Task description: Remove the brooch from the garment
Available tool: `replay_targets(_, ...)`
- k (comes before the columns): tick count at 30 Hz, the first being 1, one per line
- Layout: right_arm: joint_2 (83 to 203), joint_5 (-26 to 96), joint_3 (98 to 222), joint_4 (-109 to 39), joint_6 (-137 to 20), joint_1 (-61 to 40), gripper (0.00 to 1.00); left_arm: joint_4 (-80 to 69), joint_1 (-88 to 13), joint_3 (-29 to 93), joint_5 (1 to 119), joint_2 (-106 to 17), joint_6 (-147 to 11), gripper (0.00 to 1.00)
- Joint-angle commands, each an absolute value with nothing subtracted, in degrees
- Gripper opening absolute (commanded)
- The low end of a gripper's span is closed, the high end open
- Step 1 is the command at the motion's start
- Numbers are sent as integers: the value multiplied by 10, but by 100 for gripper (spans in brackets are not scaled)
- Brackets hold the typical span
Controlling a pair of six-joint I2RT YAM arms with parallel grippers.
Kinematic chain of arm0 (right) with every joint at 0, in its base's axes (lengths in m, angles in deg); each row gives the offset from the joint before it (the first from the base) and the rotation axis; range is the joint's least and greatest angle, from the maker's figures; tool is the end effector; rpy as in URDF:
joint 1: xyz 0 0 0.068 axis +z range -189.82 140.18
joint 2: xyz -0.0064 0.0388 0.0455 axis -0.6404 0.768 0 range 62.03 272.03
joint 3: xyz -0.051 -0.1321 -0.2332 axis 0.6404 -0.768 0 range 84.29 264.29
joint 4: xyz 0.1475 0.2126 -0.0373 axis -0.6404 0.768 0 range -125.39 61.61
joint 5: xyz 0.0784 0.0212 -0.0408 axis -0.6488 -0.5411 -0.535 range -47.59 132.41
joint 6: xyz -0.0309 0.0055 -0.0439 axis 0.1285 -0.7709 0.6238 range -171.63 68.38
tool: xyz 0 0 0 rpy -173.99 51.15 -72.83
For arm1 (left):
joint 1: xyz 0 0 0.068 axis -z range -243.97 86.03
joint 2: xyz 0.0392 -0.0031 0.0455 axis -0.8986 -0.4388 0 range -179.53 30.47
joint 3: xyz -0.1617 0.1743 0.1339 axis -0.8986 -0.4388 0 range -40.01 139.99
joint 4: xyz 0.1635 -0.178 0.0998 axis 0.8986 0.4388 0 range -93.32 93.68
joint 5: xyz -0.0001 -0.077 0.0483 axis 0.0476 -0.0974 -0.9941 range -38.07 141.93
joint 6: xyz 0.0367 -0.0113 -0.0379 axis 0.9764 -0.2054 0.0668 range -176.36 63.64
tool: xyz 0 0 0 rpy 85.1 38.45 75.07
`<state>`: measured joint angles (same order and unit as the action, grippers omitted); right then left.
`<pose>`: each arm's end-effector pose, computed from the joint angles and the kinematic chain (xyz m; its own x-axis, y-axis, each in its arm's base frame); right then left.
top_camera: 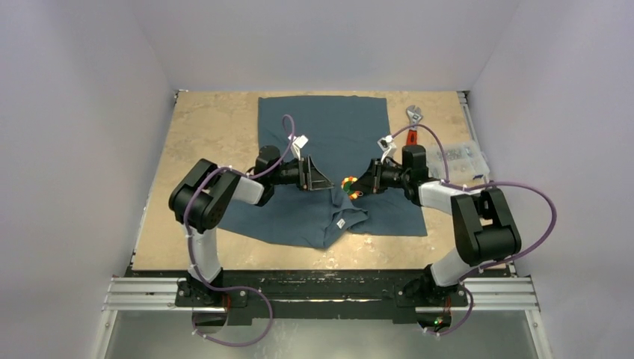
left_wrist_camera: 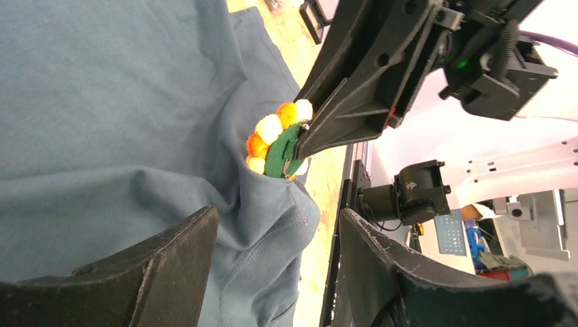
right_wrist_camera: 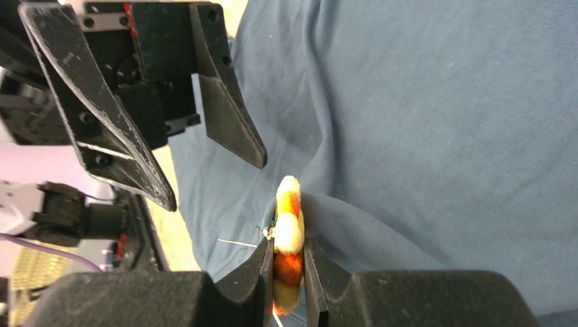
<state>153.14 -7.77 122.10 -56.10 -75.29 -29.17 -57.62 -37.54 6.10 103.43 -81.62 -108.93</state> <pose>0.2907 0.0825 0.1647 -0.7877 0.1134 -0.6056 -0.4784 0.5068 0.7171 0.3171 -0.1888 0.1393 -0.8752 -0.1170 -0.4694 0.4415 0.2031 -0.8740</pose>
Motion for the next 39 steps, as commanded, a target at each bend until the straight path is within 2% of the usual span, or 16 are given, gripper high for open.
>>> replay_targets(1, 1490, 10, 1249, -434, -624, -266, 0, -499, -375, 52, 1015, -760, -1016, 65)
replay_targets(12, 1468, 192, 1320, -334, -510, -176, 0, -332, -396, 36, 1007, -658, -921, 68)
replay_targets(24, 1454, 260, 1316, -295, -385, -142, 0, -198, -419, 12, 1004, -572, -839, 68)
replay_targets(39, 1455, 366, 1307, -309, -321, -131, 0, -155, -426, -2, 998, -541, -812, 69)
